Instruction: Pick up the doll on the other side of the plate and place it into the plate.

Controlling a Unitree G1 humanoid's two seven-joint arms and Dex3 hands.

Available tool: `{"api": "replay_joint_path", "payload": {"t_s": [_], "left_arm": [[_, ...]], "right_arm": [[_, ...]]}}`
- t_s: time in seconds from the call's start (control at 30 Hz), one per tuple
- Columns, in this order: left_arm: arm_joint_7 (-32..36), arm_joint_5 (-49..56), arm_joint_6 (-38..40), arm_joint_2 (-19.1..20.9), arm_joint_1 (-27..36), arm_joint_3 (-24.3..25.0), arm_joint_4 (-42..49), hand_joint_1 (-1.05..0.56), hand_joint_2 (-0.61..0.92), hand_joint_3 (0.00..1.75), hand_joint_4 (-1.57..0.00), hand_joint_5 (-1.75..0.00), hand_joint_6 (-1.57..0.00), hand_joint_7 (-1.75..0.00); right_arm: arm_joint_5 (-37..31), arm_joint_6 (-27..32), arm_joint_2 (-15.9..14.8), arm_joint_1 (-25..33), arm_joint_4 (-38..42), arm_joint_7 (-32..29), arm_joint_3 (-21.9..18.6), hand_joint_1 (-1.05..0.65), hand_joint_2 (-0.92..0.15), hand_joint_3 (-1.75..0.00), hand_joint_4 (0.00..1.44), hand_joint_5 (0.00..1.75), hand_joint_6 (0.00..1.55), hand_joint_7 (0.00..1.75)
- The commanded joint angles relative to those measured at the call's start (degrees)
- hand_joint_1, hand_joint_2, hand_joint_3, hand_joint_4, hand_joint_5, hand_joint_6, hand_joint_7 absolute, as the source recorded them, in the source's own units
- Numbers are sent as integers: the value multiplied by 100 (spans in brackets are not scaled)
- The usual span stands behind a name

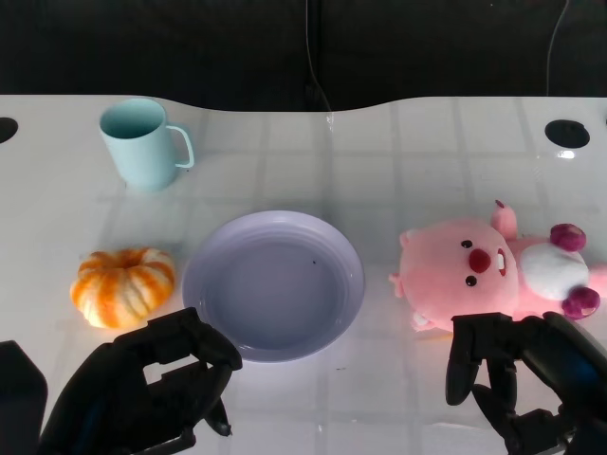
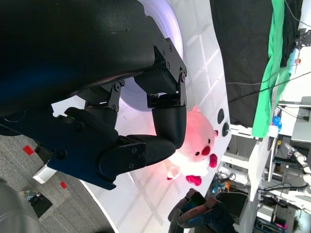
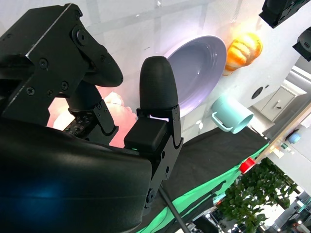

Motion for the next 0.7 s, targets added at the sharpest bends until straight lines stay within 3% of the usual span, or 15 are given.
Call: {"api": "replay_joint_path", "payload": {"t_s": [0.03,0.7], "left_arm": [[39,-13,-31,66,-20,33,-46,-42,77,72,-65,-175,-68,-135],[9,-9,-75,69,-54,31,6,-42,76,74,-63,-175,-67,-135]], "right_arm": [[6,0,-91,-7,-81,-9,-86,11,-24,-149,91,174,84,141],[-7,-24,-75,-65,-3,-35,-74,11,-23,-150,91,172,85,133]]}}
